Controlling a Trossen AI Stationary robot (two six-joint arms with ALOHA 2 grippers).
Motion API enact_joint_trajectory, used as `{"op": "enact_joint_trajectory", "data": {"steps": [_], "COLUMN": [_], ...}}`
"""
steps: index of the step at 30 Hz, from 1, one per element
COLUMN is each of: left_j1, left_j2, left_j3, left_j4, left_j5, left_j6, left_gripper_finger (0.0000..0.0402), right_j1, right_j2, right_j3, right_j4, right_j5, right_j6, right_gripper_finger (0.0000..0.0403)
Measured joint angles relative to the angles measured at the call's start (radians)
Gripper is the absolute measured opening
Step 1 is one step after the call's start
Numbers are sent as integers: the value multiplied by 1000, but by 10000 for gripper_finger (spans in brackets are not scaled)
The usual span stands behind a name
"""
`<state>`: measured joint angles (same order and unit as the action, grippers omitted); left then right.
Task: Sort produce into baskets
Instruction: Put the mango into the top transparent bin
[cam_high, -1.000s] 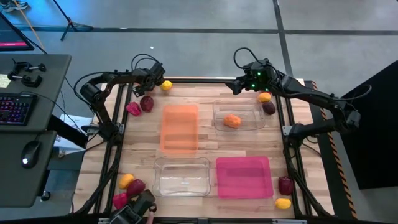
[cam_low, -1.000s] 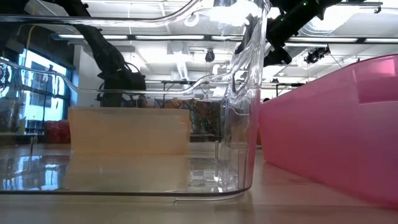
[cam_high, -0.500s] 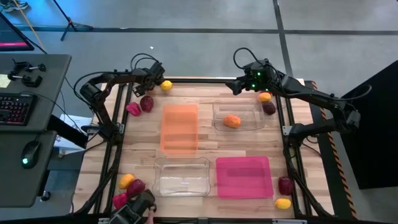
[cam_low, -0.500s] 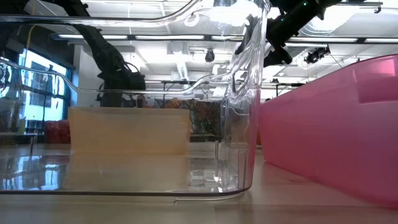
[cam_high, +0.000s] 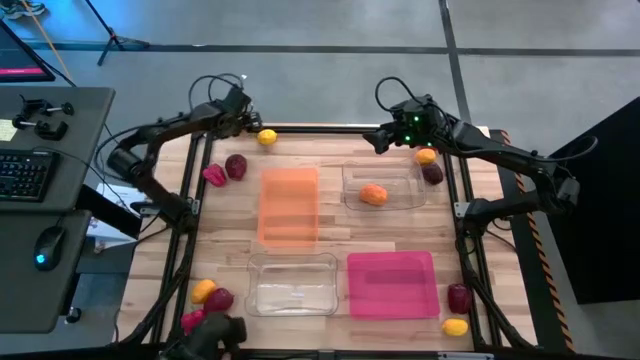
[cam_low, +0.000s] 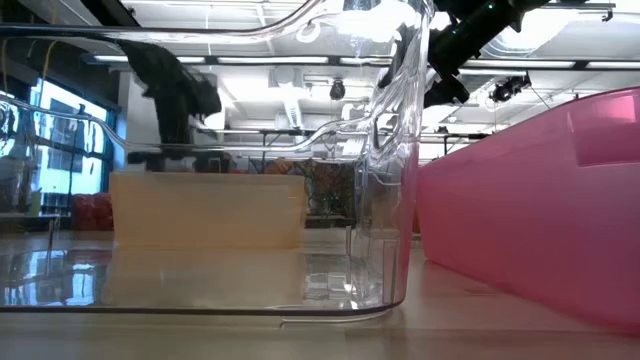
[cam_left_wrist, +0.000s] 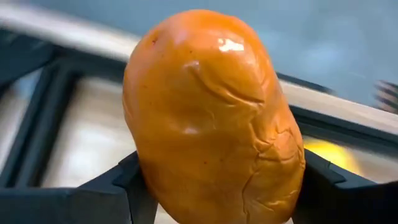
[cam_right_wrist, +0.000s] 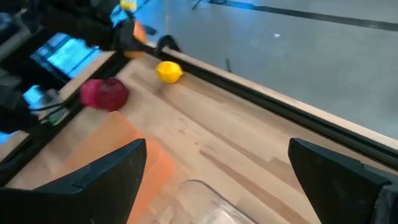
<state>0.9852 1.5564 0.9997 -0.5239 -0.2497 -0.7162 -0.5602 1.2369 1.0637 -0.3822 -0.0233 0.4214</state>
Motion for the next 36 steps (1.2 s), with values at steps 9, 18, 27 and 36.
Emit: {"op": "enact_joint_trajectory", "data": {"steps": [9,18,27,36], "left_j1": [-232,-681,-788,-788], "left_j2": [-233,-142,172,351], "left_j3": [1,2,139,303], "left_j4": [258,674,835,838], "left_j5": [541,397,288,289], "left_j6": [180,225,413,384], "left_gripper_finger": [239,253,280,283], "right_j1": [0,-3,-3,-3], "right_j2": [-10,-88,-176,-199], "right_j3": [1,1,1,1], "right_j4": [159,344,379,372], "right_j5": [-108,-108,-108,-90], "right_j6": [-38,-46,-64,-63], "right_gripper_finger": [381,381,381,381]}}
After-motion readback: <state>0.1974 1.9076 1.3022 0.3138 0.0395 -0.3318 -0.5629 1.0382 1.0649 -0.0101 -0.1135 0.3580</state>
